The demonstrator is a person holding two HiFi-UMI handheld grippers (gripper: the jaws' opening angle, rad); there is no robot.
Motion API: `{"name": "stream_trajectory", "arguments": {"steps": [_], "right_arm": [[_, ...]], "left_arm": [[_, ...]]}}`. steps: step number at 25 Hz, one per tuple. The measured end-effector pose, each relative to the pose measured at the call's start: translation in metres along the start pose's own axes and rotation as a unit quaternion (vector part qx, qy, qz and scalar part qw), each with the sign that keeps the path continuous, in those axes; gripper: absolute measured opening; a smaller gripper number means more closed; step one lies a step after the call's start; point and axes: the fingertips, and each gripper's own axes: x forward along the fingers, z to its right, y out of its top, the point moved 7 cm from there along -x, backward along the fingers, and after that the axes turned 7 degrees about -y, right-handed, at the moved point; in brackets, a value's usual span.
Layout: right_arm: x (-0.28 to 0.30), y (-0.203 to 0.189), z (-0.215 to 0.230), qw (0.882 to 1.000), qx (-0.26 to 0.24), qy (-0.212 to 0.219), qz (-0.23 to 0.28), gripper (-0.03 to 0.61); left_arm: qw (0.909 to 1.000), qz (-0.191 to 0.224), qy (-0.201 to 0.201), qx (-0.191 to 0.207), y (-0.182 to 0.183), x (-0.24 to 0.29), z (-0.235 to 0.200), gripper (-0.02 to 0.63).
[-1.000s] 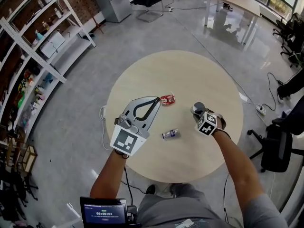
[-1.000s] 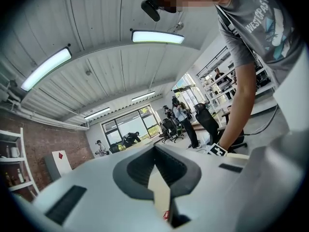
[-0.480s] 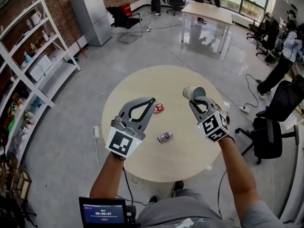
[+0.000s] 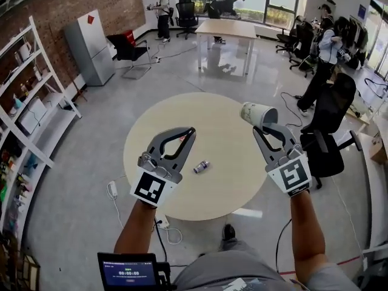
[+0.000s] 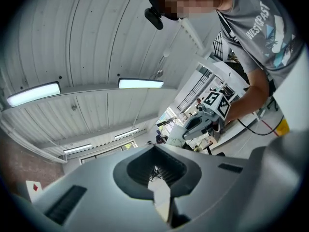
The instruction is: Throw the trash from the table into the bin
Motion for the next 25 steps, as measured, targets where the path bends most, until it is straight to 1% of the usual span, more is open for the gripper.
{"name": "stream_trajectory", "arguments": {"steps": [2,4,5,7,8,9,10,11,13,14,16,18,20,22,25], "right_arm": [[-0.034,0.011,-0.003,1.000,-0.026,-0.017,0.003,0.031],[-0.065,0.018,-0.006,0.998,-0.045,-0.035,-0.005,0.031],[-0.080,0.020,-0.008,0.998,-0.048,-0.045,-0.012,0.031],[-0.110,0.023,-0.012,0.996,-0.053,-0.064,-0.029,0.031],[-0.126,0.024,-0.013,0.995,-0.054,-0.074,-0.037,0.031],[-0.144,0.024,-0.013,0.994,-0.054,-0.086,-0.045,0.031],[-0.163,0.024,-0.012,0.992,-0.052,-0.100,-0.051,0.031],[-0.187,0.022,-0.009,0.990,-0.049,-0.116,-0.058,0.031],[-0.247,0.017,0.003,0.985,-0.045,-0.148,-0.078,0.031],[-0.284,0.011,0.011,0.981,-0.043,-0.163,-0.092,0.031],[-0.359,-0.002,0.025,0.973,-0.039,-0.191,-0.123,0.031],[-0.425,-0.017,0.033,0.961,-0.034,-0.220,-0.161,0.031],[-0.486,-0.035,0.036,0.948,-0.027,-0.248,-0.198,0.031],[-0.548,-0.052,0.040,0.934,-0.016,-0.277,-0.223,0.031],[-0.639,-0.076,0.045,0.911,-0.002,-0.318,-0.262,0.031]], "left_arm": [[0.9998,0.015,-0.015,0.002,0.013,-0.004,0.012,0.043],[0.9989,0.035,-0.032,0.002,0.023,-0.002,0.021,0.043],[0.9979,0.053,-0.037,-0.009,0.027,0.000,0.027,0.043],[0.9923,0.102,-0.041,-0.056,0.036,0.008,0.040,0.043],[0.9912,0.107,-0.054,-0.055,0.038,0.013,0.048,0.043],[0.9918,0.096,-0.078,-0.032,0.041,0.018,0.057,0.043],[0.9907,0.091,-0.099,-0.019,0.045,0.025,0.067,0.043],[0.9875,0.107,-0.109,-0.037,0.053,0.034,0.078,0.043],[0.9743,0.160,-0.115,-0.110,0.082,0.058,0.110,0.043],[0.9690,0.172,-0.122,-0.128,0.099,0.072,0.131,0.043],[0.9625,0.183,-0.146,-0.138,0.133,0.102,0.175,0.043],[0.9543,0.196,-0.175,-0.142,0.160,0.132,0.216,0.043],[0.9441,0.210,-0.209,-0.146,0.182,0.163,0.259,0.043],[0.9336,0.220,-0.242,-0.145,0.205,0.194,0.306,0.043],[0.9139,0.242,-0.287,-0.154,0.246,0.240,0.377,0.043]]}}
